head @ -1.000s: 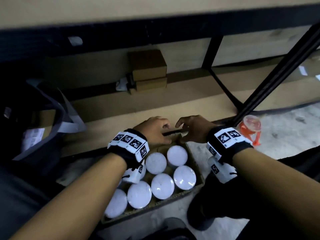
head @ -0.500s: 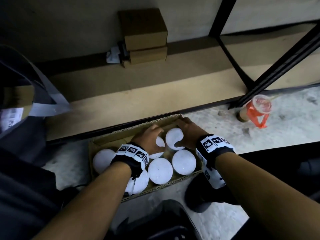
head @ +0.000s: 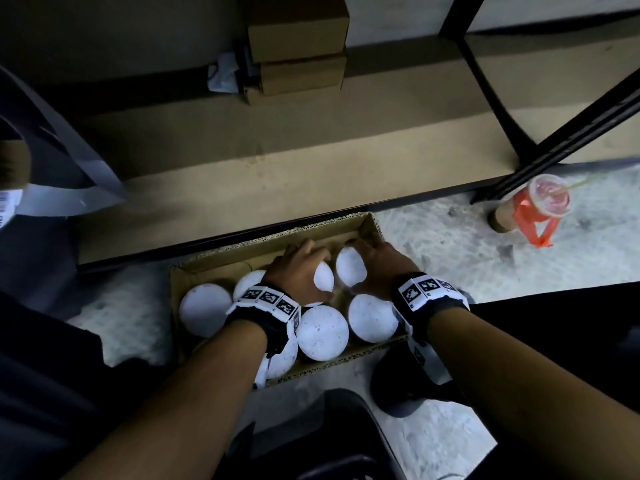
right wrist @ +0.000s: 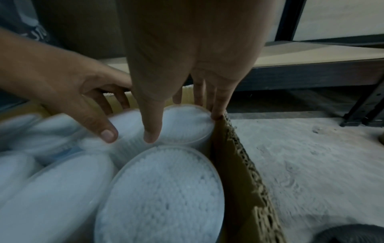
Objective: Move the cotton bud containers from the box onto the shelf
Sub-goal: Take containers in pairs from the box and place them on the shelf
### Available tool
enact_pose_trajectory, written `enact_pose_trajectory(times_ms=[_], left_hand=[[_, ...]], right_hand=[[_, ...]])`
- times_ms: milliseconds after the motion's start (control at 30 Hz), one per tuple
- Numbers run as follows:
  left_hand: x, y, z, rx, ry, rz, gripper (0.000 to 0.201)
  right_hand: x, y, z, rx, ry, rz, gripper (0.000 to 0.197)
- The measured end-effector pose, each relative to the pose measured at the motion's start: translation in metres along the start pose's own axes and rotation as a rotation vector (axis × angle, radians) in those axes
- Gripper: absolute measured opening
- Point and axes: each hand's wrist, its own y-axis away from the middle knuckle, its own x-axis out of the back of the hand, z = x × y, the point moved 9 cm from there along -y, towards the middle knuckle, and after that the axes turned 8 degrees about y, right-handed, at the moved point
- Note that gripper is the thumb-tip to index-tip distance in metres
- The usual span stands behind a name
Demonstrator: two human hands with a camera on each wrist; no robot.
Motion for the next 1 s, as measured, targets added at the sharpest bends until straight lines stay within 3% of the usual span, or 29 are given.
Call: enact_pose_trajectory(times_ms=[100,300,600,1000], left_hand=[[-0.001,0.001,0.0,0.001,-0.05,0.026,0.062],[-0.005,0.0,0.001,0.009,-0.063,0.02,0.063],[-0.001,0.001,0.005,0.012,-0.037,0.002,0.062],[0.051,0.02,0.039,-0.033,-0.082,0.095,0.063]], right_hand=[[0.0,0.0,0.0,-0.034,0.099,0.009,0.082],[0.001,0.001,-0.006,-0.035,0.181,0.047,0.082],[0.003,0.004,-0.007,-0.038,0.177,0.07,0.077],[0.055,0.032,-0.021,-0.046,0.196,0.183,0.08]])
